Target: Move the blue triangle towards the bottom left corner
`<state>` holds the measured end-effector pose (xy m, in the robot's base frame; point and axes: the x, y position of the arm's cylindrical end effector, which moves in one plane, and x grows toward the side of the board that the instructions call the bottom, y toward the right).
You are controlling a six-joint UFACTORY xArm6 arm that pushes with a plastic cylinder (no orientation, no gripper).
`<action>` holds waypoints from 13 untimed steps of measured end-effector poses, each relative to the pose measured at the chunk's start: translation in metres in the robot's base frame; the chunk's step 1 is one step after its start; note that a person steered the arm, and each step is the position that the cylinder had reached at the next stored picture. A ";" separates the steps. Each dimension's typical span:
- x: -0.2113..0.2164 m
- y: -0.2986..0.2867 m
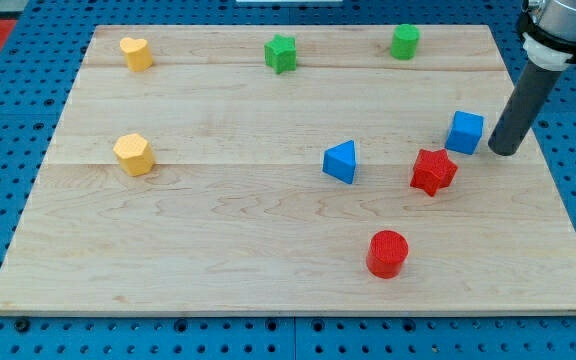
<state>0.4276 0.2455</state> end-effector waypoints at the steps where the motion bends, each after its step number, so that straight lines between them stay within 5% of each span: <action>1: 0.025 -0.008; 5: 0.017 -0.185; 6: 0.041 -0.298; 7: 0.041 -0.345; 10: 0.098 -0.430; 13: 0.079 -0.411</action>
<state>0.5068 -0.1650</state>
